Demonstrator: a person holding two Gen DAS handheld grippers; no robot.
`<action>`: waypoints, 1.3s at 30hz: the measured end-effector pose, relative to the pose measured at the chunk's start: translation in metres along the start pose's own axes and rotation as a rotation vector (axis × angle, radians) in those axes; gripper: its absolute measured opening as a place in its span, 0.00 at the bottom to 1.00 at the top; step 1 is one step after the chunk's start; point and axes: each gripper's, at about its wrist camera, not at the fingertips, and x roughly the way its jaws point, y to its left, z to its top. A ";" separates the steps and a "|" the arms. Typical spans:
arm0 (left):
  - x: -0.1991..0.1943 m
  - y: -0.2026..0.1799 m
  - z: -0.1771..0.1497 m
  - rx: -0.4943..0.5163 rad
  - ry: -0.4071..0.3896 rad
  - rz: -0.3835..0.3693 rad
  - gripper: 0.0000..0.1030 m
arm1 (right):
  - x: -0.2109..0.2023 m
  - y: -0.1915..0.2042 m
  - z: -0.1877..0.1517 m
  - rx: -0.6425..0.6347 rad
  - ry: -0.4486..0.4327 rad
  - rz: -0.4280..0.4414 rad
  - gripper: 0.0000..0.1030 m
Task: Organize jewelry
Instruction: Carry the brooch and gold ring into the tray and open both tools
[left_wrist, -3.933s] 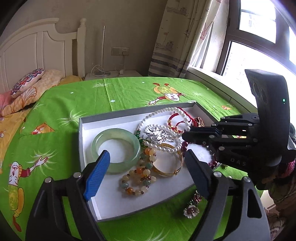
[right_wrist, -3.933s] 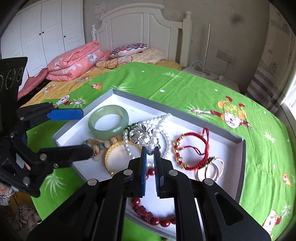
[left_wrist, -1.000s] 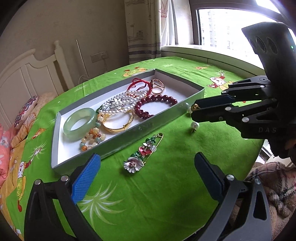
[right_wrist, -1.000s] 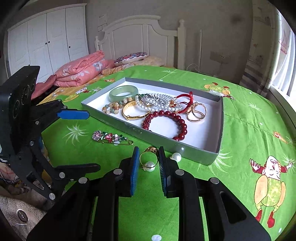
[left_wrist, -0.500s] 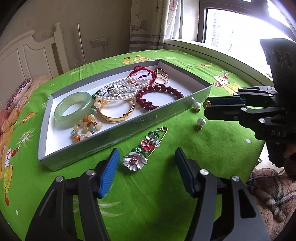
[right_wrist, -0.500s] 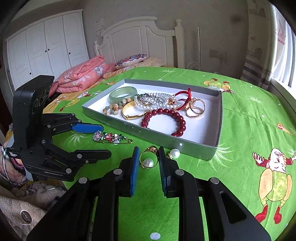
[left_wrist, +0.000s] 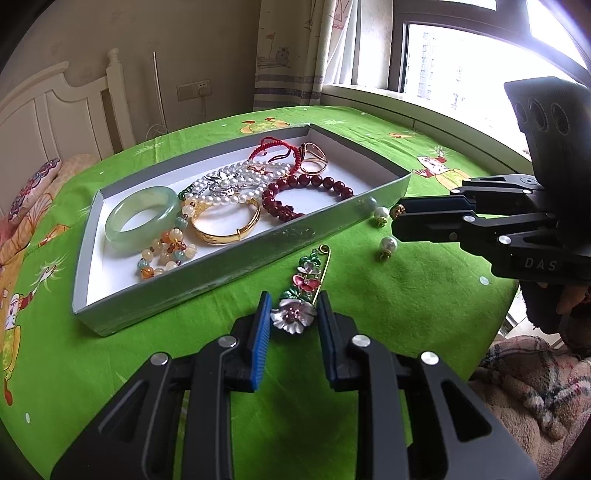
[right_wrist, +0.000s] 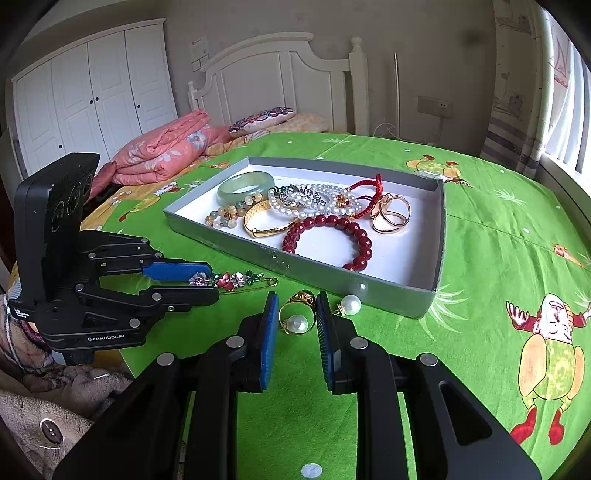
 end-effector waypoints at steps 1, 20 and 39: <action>-0.001 0.000 0.000 -0.002 -0.005 0.000 0.23 | -0.001 0.000 0.000 0.001 -0.002 0.000 0.20; -0.046 0.009 0.016 -0.034 -0.148 0.034 0.23 | -0.008 0.000 0.004 0.006 -0.032 0.002 0.20; -0.056 0.028 0.066 0.018 -0.188 0.102 0.23 | -0.005 0.003 0.032 -0.032 -0.069 -0.028 0.20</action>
